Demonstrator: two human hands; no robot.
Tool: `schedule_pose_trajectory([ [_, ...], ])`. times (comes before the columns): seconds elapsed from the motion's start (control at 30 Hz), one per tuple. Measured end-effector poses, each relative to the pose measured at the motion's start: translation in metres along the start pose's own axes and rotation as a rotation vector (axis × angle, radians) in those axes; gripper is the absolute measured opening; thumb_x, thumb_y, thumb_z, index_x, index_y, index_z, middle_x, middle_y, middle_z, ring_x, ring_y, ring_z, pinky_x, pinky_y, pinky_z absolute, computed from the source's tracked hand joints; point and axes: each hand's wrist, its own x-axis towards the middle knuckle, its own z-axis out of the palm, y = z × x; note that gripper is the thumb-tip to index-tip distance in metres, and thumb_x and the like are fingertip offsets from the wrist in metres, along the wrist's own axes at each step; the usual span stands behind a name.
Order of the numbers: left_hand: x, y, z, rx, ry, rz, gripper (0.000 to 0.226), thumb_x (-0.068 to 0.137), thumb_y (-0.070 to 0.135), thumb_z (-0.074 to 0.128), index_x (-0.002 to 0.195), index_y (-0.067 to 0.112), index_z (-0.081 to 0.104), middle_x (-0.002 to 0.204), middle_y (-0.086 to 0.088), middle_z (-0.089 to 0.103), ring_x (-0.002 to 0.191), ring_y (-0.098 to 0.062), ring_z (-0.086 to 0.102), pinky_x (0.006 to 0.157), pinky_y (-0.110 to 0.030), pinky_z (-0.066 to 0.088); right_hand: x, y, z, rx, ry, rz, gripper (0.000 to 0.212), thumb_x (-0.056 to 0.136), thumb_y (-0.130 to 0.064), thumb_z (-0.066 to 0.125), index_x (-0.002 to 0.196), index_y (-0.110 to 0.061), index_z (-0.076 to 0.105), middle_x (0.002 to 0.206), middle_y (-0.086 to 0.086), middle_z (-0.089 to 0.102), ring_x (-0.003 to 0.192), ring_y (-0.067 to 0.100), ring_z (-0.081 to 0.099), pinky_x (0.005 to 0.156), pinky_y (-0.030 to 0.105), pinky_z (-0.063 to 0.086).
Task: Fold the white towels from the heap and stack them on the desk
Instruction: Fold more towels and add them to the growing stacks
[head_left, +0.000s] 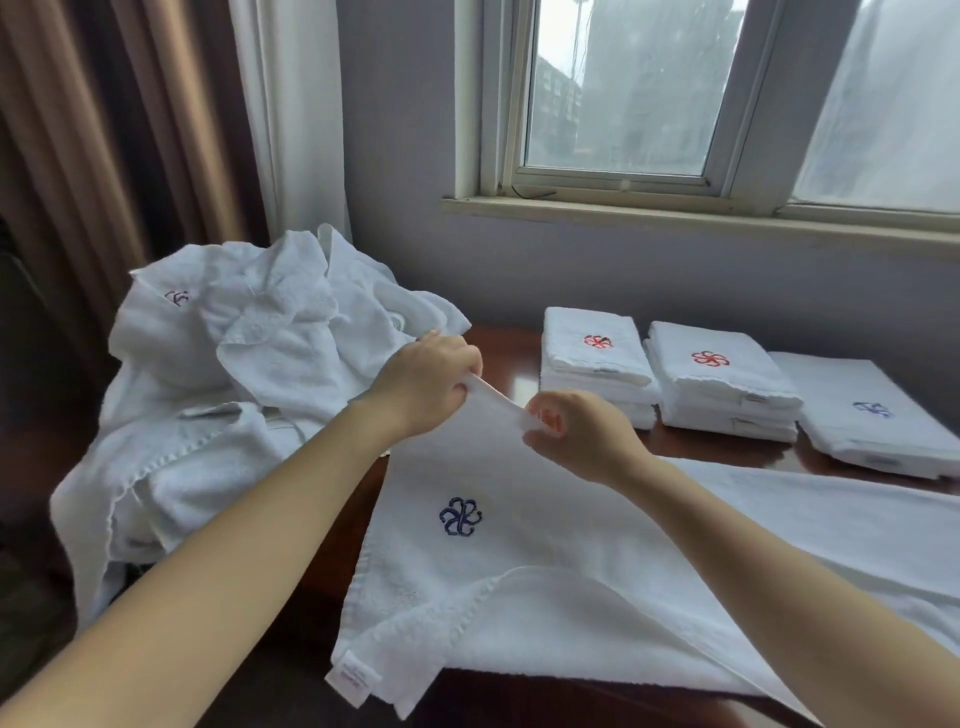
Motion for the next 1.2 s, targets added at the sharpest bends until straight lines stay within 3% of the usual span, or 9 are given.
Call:
schedule_pose_trajectory([
  [0.2, -0.021, -0.005, -0.008, -0.019, -0.133, -0.07, 0.015, 0.081, 0.012, 0.058, 0.082, 0.026, 0.055, 0.087, 0.012, 0.049, 0.085, -0.014, 0.049, 0.062, -0.022, 0.035, -0.011, -0.004, 0.002, 0.056, -0.024, -0.033, 0.011, 0.08, -0.026, 0.068, 0.08, -0.033, 0.06, 0.07, -0.014, 0.056, 0.064, 0.003, 0.052, 0.054, 0.027, 0.042],
  [0.3, -0.036, -0.001, -0.013, -0.013, -0.221, -0.108, 0.019, 0.08, 0.014, 0.059, 0.079, 0.031, 0.052, 0.08, 0.016, 0.044, 0.08, -0.01, 0.048, 0.057, -0.02, 0.03, -0.018, -0.007, 0.001, 0.066, -0.082, -0.056, 0.013, 0.078, -0.028, 0.07, 0.079, -0.035, 0.059, 0.068, -0.015, 0.056, 0.063, 0.002, 0.053, 0.059, 0.031, 0.048],
  [0.57, -0.07, 0.027, -0.01, 0.215, -0.768, -0.268, 0.023, 0.089, 0.016, 0.053, 0.105, 0.028, 0.063, 0.103, 0.011, 0.057, 0.096, -0.012, 0.055, 0.076, -0.028, 0.043, -0.048, -0.011, 0.018, 0.151, -0.377, -0.069, 0.019, 0.074, -0.051, 0.067, 0.082, -0.035, 0.071, 0.072, -0.017, 0.063, 0.065, 0.0, 0.057, 0.062, 0.025, 0.049],
  [0.7, -0.065, 0.042, -0.005, 0.19, -0.618, -0.329, 0.018, 0.079, 0.031, 0.055, 0.088, 0.025, 0.069, 0.094, 0.008, 0.065, 0.091, -0.015, 0.062, 0.076, -0.029, 0.048, -0.051, -0.005, 0.012, 0.222, -0.149, 0.032, 0.016, 0.088, -0.042, 0.062, 0.089, -0.031, 0.073, 0.086, -0.015, 0.069, 0.078, 0.005, 0.062, 0.071, 0.034, 0.054],
  [0.83, -0.055, 0.061, 0.031, 0.018, -0.444, -0.327, 0.041, 0.095, 0.044, 0.045, 0.131, 0.028, 0.055, 0.132, 0.001, 0.05, 0.125, -0.021, 0.046, 0.098, -0.04, 0.042, -0.057, 0.014, 0.008, -0.038, 0.011, 0.115, 0.026, 0.095, -0.019, 0.05, 0.107, -0.029, 0.07, 0.109, -0.01, 0.067, 0.108, 0.014, 0.057, 0.085, 0.033, 0.049],
  [0.93, -0.057, 0.07, 0.069, -0.037, -0.541, -0.374, 0.054, 0.1, 0.053, 0.029, 0.148, 0.029, 0.034, 0.154, -0.002, 0.029, 0.146, -0.026, 0.021, 0.115, -0.051, 0.022, -0.067, 0.036, 0.012, -0.163, -0.151, 0.131, 0.032, 0.097, -0.024, 0.046, 0.124, -0.027, 0.062, 0.13, -0.008, 0.057, 0.129, 0.021, 0.047, 0.1, 0.035, 0.038],
  [1.0, -0.06, 0.071, 0.087, 0.006, -0.595, -0.416, 0.064, 0.099, 0.061, 0.019, 0.156, 0.034, 0.012, 0.165, 0.001, 0.001, 0.152, -0.022, -0.004, 0.118, -0.057, -0.001, -0.074, 0.047, 0.018, -0.149, -0.326, 0.162, 0.042, 0.101, -0.038, 0.037, 0.143, -0.032, 0.045, 0.154, -0.009, 0.034, 0.148, 0.018, 0.022, 0.117, 0.041, 0.017],
  [1.07, -0.058, 0.066, 0.096, 0.037, -0.567, -0.414, 0.066, 0.097, 0.065, 0.015, 0.157, 0.037, 0.004, 0.165, 0.004, -0.007, 0.151, -0.019, -0.01, 0.118, -0.057, -0.007, -0.074, 0.055, 0.022, -0.159, -0.385, 0.19, 0.052, 0.102, -0.048, 0.029, 0.154, -0.038, 0.023, 0.164, -0.009, 0.007, 0.151, 0.011, 0.0, 0.121, 0.042, -0.004],
  [1.2, -0.047, 0.056, 0.102, 0.032, -0.548, -0.384, 0.066, 0.097, 0.066, 0.016, 0.156, 0.038, 0.004, 0.165, 0.005, -0.007, 0.151, -0.016, -0.01, 0.118, -0.055, -0.009, -0.064, 0.064, 0.026, -0.192, -0.356, 0.186, 0.056, 0.101, -0.054, 0.024, 0.155, -0.041, 0.014, 0.165, -0.008, 0.002, 0.151, 0.01, -0.005, 0.12, 0.042, -0.009],
])
